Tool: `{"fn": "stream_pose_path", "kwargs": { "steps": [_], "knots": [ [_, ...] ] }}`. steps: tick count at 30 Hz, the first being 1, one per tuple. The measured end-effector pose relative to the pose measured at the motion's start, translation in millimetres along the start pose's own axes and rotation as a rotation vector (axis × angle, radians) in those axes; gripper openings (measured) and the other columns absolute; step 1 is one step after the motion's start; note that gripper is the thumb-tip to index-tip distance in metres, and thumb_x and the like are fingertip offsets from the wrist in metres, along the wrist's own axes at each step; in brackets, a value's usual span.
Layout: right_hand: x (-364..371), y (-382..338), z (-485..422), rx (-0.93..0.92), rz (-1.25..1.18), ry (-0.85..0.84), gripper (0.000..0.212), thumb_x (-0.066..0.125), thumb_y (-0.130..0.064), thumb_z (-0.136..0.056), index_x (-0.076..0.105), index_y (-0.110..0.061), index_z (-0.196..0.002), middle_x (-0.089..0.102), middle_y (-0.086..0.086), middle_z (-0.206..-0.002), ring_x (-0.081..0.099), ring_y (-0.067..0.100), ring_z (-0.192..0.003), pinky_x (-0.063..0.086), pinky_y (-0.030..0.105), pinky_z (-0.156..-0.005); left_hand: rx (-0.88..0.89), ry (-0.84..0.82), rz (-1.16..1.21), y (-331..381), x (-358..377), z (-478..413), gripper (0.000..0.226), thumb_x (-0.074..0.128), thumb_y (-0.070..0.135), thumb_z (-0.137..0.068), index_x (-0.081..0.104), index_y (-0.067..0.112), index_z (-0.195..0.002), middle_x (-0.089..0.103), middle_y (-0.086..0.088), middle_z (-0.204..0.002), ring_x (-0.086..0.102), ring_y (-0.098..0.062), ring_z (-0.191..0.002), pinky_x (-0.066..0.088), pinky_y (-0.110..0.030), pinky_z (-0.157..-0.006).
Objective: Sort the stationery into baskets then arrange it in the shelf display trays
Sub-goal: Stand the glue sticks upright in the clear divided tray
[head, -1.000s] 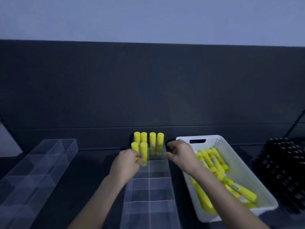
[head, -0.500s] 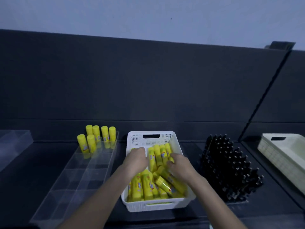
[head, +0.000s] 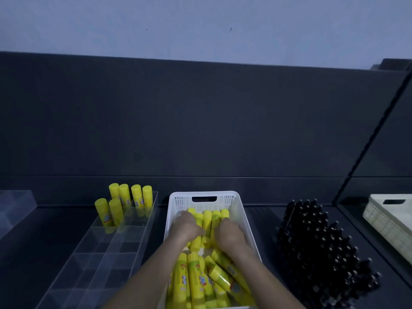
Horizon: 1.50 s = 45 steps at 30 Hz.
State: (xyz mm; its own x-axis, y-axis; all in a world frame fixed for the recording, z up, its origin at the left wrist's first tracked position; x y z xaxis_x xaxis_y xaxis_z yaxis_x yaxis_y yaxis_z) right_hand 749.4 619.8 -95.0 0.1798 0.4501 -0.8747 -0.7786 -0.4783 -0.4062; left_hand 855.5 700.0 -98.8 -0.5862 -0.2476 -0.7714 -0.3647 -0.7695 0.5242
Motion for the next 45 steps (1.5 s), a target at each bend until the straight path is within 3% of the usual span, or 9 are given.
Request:
{"fn": "stream_pose_path", "kwargs": {
  "steps": [2,4,10,13,18,23,33,38,45],
  "knots": [
    [4,3,-6,0.029,-0.099,0.015,0.035,0.036,-0.022,-0.098,0.051,0.000,-0.120,0.056,0.016,-0.127,0.053,0.032,-0.118,0.044,0.031,-0.090,-0.018,-0.046,0.088,-1,3,-7,0.037,0.072,0.026,-0.077,0.052,0.008,-0.103,0.058,-0.008,-0.108,0.054,-0.020,-0.093,0.051,-0.030,-0.083],
    [6,7,-11,0.072,-0.241,0.021,0.033,0.043,-0.024,-0.095,0.055,0.001,-0.114,0.061,0.017,-0.120,0.057,0.031,-0.111,0.045,0.029,-0.083,-0.040,-0.099,0.259,-3,9,-13,0.052,0.076,0.018,-0.073,0.052,0.005,-0.117,0.061,-0.008,-0.114,0.058,-0.020,-0.098,0.050,-0.027,-0.081],
    [2,8,-7,0.115,-0.656,0.043,0.021,0.052,-0.018,-0.091,0.059,-0.005,-0.105,0.066,0.012,-0.102,0.061,0.027,-0.093,0.051,0.034,-0.081,-0.031,-0.069,0.655,-1,6,-10,0.049,0.076,-0.003,-0.069,0.060,0.001,-0.115,0.068,-0.011,-0.091,0.065,-0.027,-0.090,0.054,-0.035,-0.080],
    [-14,4,11,0.029,-0.912,0.080,0.009,0.051,-0.010,-0.091,0.059,-0.009,-0.088,0.057,0.001,-0.068,0.051,0.013,-0.061,0.044,0.021,-0.052,0.008,-0.038,0.813,1,-7,0,0.036,0.074,-0.005,-0.071,0.064,-0.002,-0.105,0.069,-0.017,-0.092,0.067,-0.032,-0.088,0.055,-0.046,-0.082],
    [-39,1,48,-0.093,-1.306,-0.010,0.014,0.054,-0.015,-0.092,0.057,-0.011,-0.079,0.055,0.003,-0.068,0.049,0.013,-0.063,0.038,0.025,-0.061,0.184,-0.013,0.947,5,-39,38,0.013,0.066,-0.005,-0.079,0.065,0.001,-0.091,0.067,-0.015,-0.082,0.064,-0.028,-0.072,0.054,-0.035,-0.067],
    [-42,-5,65,-0.123,-1.506,-0.172,0.013,0.055,-0.017,-0.091,0.057,-0.008,-0.081,0.059,0.005,-0.064,0.051,0.013,-0.056,0.034,0.026,-0.055,0.300,0.024,1.020,-5,-60,74,0.019,0.074,0.001,-0.073,0.068,0.004,-0.091,0.070,-0.019,-0.088,0.067,-0.030,-0.081,0.054,-0.044,-0.079],
    [-26,-51,84,-0.206,-1.359,-0.210,0.013,0.058,-0.020,-0.089,0.065,-0.014,-0.080,0.057,-0.009,-0.053,0.051,0.005,-0.053,0.035,0.024,-0.059,0.328,0.210,1.026,-66,-103,115,0.016,0.070,-0.001,-0.076,0.066,0.012,-0.083,0.069,0.002,-0.069,0.065,-0.012,-0.067,0.051,-0.023,-0.058],
    [-13,-85,83,-0.260,-1.199,-0.086,0.011,0.059,-0.015,-0.088,0.057,-0.014,-0.077,0.057,0.002,-0.075,0.050,0.013,-0.070,0.038,0.025,-0.065,0.302,0.234,1.019,-113,-123,113,0.018,0.075,0.004,-0.072,0.067,0.014,-0.085,0.069,0.002,-0.074,0.062,-0.014,-0.070,0.048,-0.027,-0.062],
    [3,-156,63,-0.316,-0.910,0.185,0.020,0.065,-0.003,-0.080,0.048,-0.013,-0.076,0.054,0.004,-0.071,0.051,0.020,-0.069,0.040,0.029,-0.065,0.322,0.232,1.007,-181,-167,101,0.024,0.072,0.013,-0.062,0.066,0.013,-0.085,0.070,0.003,-0.069,0.065,-0.012,-0.066,0.051,-0.026,-0.057]
  ]
}}
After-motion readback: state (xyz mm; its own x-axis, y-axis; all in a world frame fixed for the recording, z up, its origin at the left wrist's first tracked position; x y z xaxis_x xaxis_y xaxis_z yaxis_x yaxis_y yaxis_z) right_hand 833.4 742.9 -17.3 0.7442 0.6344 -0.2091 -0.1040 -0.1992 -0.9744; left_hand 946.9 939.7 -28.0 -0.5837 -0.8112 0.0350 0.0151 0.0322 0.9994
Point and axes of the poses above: each hand's wrist, its own z-axis away from the middle knuckle, its own x-axis out of the palm, y = z × x, the point moved 5 cm from there along -z, towards the middle knuckle
